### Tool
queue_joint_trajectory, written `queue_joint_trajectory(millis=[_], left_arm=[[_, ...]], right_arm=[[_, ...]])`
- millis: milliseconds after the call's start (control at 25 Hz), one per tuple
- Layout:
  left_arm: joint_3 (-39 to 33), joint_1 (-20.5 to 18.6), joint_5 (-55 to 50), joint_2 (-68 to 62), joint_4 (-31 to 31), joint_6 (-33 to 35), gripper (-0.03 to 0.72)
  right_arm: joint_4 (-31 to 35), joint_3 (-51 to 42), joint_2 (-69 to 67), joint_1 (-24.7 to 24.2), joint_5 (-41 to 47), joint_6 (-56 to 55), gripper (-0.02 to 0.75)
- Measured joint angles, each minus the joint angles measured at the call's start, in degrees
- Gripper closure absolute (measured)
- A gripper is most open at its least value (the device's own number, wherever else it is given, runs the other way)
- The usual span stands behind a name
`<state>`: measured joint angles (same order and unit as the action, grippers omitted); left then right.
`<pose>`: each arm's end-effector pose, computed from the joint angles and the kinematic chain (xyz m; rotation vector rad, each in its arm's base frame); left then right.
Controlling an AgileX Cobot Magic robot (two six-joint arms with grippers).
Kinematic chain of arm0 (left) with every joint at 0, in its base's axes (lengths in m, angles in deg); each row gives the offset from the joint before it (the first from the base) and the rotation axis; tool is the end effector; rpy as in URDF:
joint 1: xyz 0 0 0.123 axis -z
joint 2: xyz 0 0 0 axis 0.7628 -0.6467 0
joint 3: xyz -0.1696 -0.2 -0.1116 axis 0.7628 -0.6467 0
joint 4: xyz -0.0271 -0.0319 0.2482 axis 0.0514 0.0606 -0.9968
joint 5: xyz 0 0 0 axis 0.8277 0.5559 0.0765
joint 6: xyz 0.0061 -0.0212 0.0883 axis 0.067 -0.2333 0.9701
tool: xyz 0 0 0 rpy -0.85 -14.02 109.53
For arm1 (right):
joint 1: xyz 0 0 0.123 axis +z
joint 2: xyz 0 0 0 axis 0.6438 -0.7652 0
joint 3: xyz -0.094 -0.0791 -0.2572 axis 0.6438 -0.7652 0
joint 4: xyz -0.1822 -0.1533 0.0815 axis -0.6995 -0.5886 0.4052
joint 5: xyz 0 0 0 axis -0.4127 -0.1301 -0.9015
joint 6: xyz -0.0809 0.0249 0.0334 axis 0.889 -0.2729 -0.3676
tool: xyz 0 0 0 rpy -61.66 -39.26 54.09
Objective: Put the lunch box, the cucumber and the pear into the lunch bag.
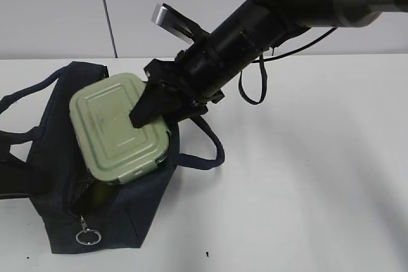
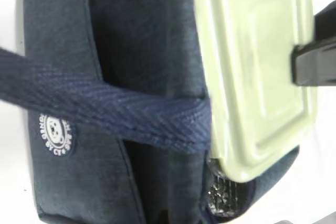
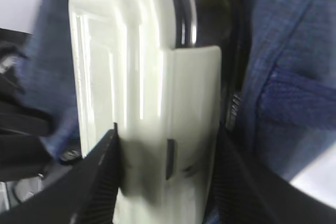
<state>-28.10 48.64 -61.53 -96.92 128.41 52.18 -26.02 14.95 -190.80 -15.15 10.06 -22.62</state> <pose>0.1796 -0.0527 0.2237 0.0657 2.5921 -0.9089 0.3677 0.2433 0.2302 -0.8308 2.5543 1.2225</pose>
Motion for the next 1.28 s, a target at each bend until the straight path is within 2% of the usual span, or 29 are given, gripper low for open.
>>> queue_joint_trajectory(millis=[160,320,560,800,960,1120,1280], left_arm=[[0.0,0.0,0.1,0.0,0.3,0.0,0.701],[0.0,0.0,0.1,0.0,0.3,0.0,0.701],[0.0,0.0,0.2,0.0,-0.2,0.0,0.701],[0.0,0.0,0.6,0.0,-0.2,0.0,0.701],[0.0,0.0,0.7,0.0,-0.1,0.0,0.701],[0.0,0.0,0.7,0.0,0.0,0.0,0.701],[0.0,0.0,0.7,0.0,0.0,0.0,0.701]], right_arm=[[-6.0,0.1,0.0,0.0,0.0,-4.2,0.36],[-6.6,0.5,-0.9,0.4,-0.3,-5.0,0.358],[0.1,1.1,-5.3,1.2,-1.9,-4.9,0.322],[11.7,4.2,-6.8,1.6,-2.5,-2.8,0.251],[13.4,7.4,-6.8,1.9,-2.7,-2.1,0.244],[9.7,11.9,-6.8,0.8,0.1,-2.6,0.244],[-1.2,19.5,-6.8,0.2,5.1,-8.3,0.244]])
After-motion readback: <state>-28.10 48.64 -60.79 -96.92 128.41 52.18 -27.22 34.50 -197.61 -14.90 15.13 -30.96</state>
